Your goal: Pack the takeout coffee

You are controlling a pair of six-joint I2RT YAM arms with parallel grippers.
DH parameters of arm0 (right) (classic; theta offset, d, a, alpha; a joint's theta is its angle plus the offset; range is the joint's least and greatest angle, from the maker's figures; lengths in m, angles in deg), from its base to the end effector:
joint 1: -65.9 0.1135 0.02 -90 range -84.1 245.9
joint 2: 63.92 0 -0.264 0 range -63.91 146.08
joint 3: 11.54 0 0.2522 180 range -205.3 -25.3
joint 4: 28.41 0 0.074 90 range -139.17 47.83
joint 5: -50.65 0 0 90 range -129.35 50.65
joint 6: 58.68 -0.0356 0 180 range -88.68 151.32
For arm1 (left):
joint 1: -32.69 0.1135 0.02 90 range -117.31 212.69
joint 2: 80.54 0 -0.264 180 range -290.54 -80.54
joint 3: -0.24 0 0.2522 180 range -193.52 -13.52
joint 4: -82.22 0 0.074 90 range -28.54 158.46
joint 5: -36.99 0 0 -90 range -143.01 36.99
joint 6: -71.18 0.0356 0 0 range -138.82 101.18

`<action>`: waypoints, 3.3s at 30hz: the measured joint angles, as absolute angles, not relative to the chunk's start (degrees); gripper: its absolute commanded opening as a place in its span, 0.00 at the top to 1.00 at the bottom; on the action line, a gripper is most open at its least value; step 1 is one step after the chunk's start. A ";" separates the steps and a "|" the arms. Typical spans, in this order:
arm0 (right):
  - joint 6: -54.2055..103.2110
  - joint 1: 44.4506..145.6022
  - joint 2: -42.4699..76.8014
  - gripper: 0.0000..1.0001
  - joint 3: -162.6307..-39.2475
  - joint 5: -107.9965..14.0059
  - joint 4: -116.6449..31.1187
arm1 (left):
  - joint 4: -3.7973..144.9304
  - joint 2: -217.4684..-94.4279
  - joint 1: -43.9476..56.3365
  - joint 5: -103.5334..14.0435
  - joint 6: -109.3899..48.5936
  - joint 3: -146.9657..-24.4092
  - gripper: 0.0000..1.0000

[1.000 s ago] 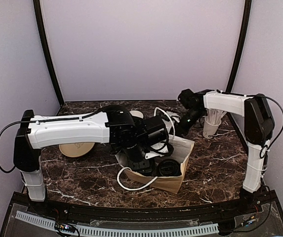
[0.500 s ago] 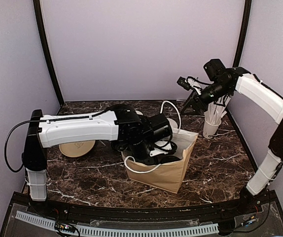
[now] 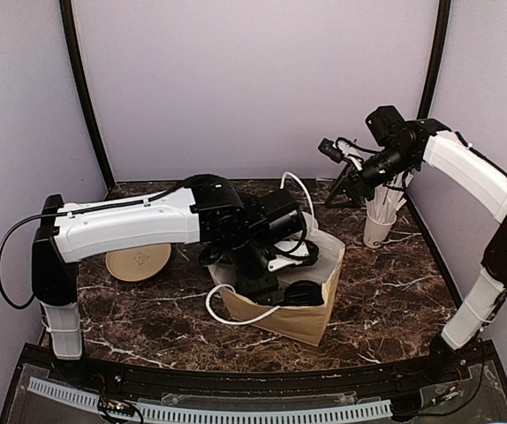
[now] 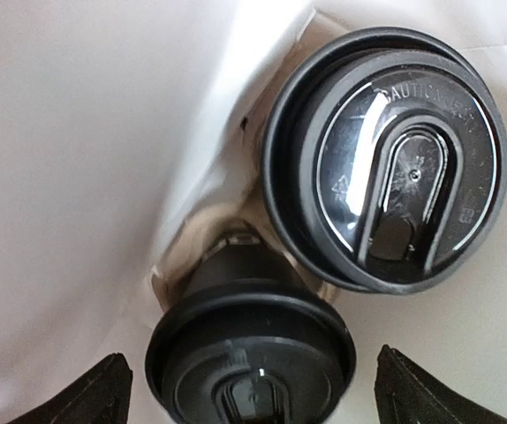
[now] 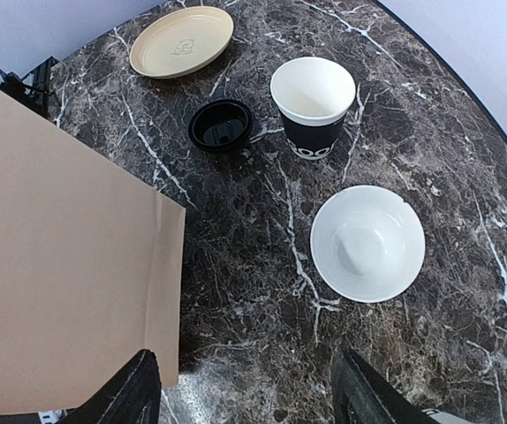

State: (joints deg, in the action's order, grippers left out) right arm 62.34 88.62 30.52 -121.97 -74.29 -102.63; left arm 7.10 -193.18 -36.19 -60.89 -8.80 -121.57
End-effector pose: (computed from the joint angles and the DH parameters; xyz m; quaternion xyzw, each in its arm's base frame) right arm 0.3032 0.1490 0.3585 -0.4880 0.7813 0.2691 0.2813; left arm 0.1541 -0.3855 0.2976 0.6089 0.7625 -0.0436 0.2140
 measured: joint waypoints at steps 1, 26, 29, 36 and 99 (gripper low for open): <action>62.28 88.62 30.52 0.33 -121.97 -74.29 -102.66 | 6.97 -192.85 -36.19 -60.86 -8.86 -121.96 0.01; 57.58 88.40 30.80 0.34 -124.96 -72.50 -101.80 | 10.07 -187.70 -36.19 -60.65 -8.10 -128.23 0.03; 57.32 88.25 30.80 0.35 -125.57 -72.54 -101.78 | 12.15 -185.97 -36.19 -60.14 -7.44 -129.02 0.04; 57.86 88.23 30.71 0.34 -125.33 -76.00 -102.18 | 14.18 -182.67 -36.08 -57.37 -7.20 -127.84 0.10; 63.76 126.78 27.06 1.00 -125.14 -84.43 -105.48 | 63.80 -145.21 -36.04 -90.61 -0.84 -93.74 0.01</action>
State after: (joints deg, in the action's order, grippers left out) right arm 63.76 126.78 27.06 -125.14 -84.43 -105.48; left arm 63.80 -145.21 -36.04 -90.61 -0.84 -93.74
